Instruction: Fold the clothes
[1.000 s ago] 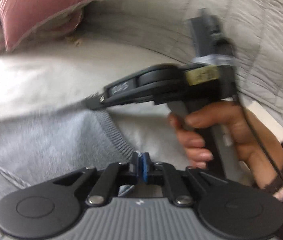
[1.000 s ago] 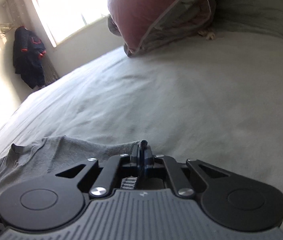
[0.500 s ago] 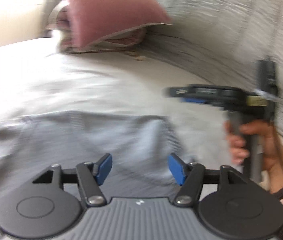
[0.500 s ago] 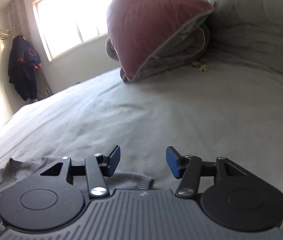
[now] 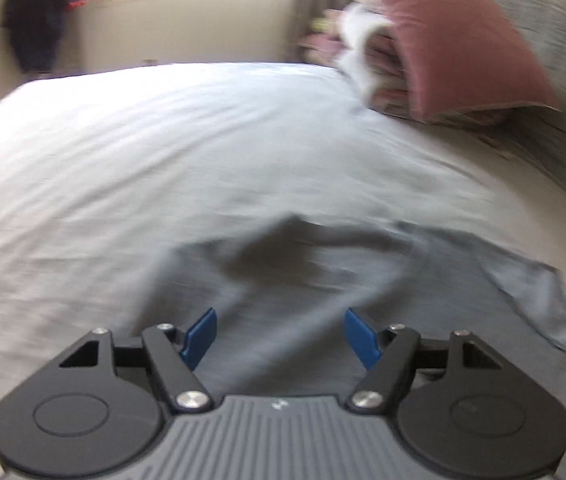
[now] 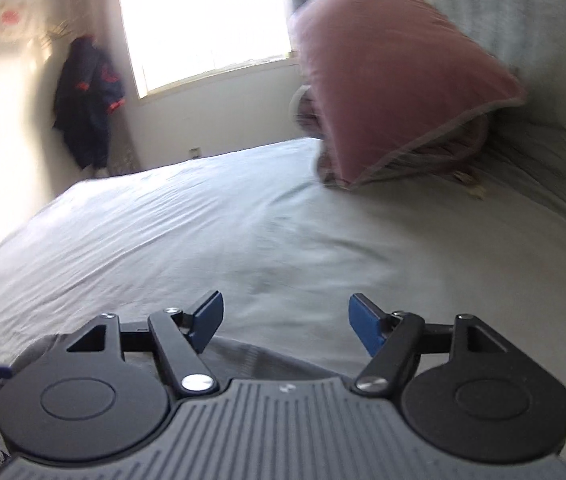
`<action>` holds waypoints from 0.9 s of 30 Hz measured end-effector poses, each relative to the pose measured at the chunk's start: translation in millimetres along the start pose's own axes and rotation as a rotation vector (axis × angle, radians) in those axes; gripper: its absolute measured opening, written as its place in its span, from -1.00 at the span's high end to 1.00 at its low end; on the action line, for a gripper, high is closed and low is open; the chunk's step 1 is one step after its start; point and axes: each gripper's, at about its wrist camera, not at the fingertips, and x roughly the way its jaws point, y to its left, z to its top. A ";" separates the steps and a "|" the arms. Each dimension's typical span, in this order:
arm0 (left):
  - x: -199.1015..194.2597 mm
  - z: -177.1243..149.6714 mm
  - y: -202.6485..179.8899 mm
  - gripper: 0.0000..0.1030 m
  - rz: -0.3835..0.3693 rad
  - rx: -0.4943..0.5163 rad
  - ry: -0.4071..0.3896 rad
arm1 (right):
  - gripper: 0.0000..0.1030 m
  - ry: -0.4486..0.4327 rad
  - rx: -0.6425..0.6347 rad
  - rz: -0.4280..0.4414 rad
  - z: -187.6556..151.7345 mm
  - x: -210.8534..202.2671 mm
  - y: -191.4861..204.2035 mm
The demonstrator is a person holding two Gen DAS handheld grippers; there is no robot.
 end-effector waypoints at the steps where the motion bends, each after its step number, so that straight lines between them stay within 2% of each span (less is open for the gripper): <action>1: 7.2 4.0 7.8 -0.39 0.011 0.003 -0.002 | -0.42 0.008 -0.010 0.008 3.5 8.3 8.6; 5: 48.9 21.9 23.3 -0.39 0.018 0.067 -0.010 | -0.42 0.071 0.002 0.051 1.7 55.2 33.8; 9: 88.0 38.4 24.2 -0.20 0.048 0.180 0.000 | -0.42 0.117 -0.052 -0.034 -18.8 103.3 49.5; 12: 102.8 49.7 34.5 -0.20 -0.002 0.186 -0.007 | -0.42 0.128 -0.110 -0.095 -36.8 131.6 55.4; 14: 111.3 55.0 43.3 -0.20 -0.056 0.178 0.011 | -0.42 0.108 -0.144 -0.103 -48.8 139.7 58.8; 18: 132.0 53.3 52.5 -0.21 -0.107 0.166 0.092 | -0.42 0.101 -0.203 -0.112 -65.9 157.3 63.0; 22: 130.3 42.8 52.5 -0.18 -0.120 0.144 0.074 | -0.42 0.115 -0.284 -0.152 -73.7 167.2 64.4; 24: 127.3 37.0 48.3 -0.05 -0.115 0.155 0.062 | -0.41 0.122 -0.272 -0.144 -74.9 168.3 60.1; 27: 121.5 32.0 43.5 0.17 -0.107 0.170 0.059 | -0.19 0.134 -0.255 -0.117 -75.7 166.3 58.3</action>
